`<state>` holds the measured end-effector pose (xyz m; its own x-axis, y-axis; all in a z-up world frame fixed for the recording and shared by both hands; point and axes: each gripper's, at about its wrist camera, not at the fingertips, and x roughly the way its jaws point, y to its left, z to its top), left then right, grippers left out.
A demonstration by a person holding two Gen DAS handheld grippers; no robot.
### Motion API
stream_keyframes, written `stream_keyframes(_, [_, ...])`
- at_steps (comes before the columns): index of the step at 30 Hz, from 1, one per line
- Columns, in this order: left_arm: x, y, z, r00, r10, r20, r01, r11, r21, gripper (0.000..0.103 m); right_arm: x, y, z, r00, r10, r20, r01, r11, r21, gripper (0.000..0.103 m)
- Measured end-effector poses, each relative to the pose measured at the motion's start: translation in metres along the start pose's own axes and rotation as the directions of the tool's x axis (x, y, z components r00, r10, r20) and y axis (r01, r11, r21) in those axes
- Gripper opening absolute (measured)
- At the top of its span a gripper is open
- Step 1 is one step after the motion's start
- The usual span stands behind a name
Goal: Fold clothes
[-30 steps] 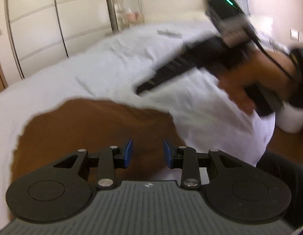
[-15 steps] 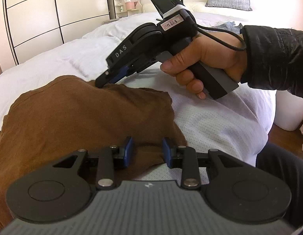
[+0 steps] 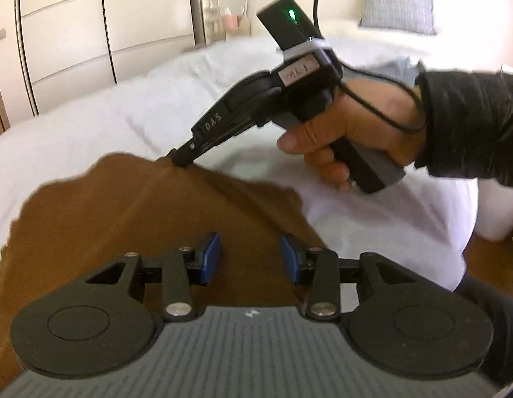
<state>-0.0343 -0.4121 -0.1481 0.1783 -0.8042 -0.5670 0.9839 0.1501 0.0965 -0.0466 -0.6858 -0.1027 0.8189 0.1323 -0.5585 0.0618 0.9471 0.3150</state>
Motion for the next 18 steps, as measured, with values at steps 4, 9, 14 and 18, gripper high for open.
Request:
stream_keyframes(4, [0.001,-0.002,0.001,1.0,-0.012,-0.001,0.012,1.0,0.004,0.036,-0.007,-0.001,-0.004,1.0,-0.007,0.015,0.007,1.0,0.014,0.003])
stream_keyframes(9, [-0.005,0.002,-0.001,1.0,-0.025,0.006,0.025,1.0,0.015,0.036,-0.049,-0.001,-0.011,0.997,-0.022,0.077,0.017,0.998,0.064,0.012])
stream_keyframes(14, [0.001,-0.004,-0.003,1.0,-0.013,0.001,0.013,0.999,0.043,0.037,-0.092,0.011,-0.04,0.991,0.058,0.118,-0.077,0.984,0.163,0.027])
stream_keyframes(18, [0.004,-0.008,-0.001,1.0,0.0,0.003,0.0,0.998,0.069,0.037,-0.089,0.038,-0.069,0.998,0.049,0.046,-0.055,0.99,0.132,0.027])
